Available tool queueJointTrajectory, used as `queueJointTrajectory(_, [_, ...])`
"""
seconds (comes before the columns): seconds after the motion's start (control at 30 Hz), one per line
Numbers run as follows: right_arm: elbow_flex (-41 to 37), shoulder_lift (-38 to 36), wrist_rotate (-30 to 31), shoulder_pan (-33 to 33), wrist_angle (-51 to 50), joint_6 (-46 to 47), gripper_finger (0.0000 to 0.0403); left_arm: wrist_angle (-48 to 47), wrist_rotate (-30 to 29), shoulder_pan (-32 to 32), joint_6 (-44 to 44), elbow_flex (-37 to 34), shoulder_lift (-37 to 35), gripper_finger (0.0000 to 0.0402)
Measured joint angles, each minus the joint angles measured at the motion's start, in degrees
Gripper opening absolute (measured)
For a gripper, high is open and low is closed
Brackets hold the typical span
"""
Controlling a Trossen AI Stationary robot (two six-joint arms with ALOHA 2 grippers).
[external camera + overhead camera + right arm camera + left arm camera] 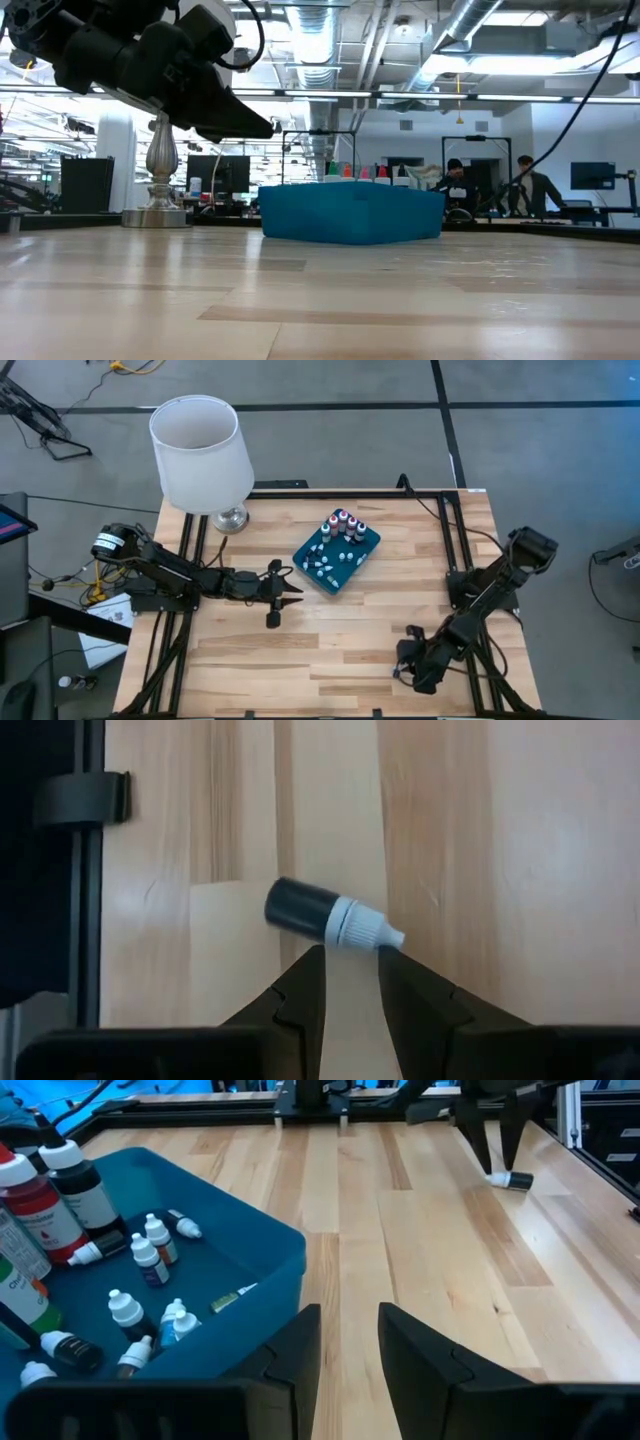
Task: Pick & Place food coloring
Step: Put the small brown food coloring bottle into the blue container
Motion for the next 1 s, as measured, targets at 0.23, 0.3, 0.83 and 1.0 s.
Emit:
queueJointTrajectory(0.23, [1.24,1.43,-0.17,-0.61,-1.52,-1.88,0.0088,0.23,-0.06,0.00,0.00,0.00,0.00,0.0096])
queueJointTrajectory(0.3, [1.24,1.39,-0.16,-0.63,-1.50,-1.47,0.0088,0.21,-0.06,0.00,0.02,0.00,0.00,0.0096])
queueJointTrajectory(0.83, [7.49,8.56,-5.15,0.52,0.95,3.16,0.0087,-1.10,0.88,0.00,0.24,-0.04,0.00,0.0096])
queueJointTrajectory(1.0, [9.74,12.11,-8.50,-1.51,0.31,1.96,0.0081,-1.10,2.88,-0.07,-0.82,-0.04,0.00,0.0096])
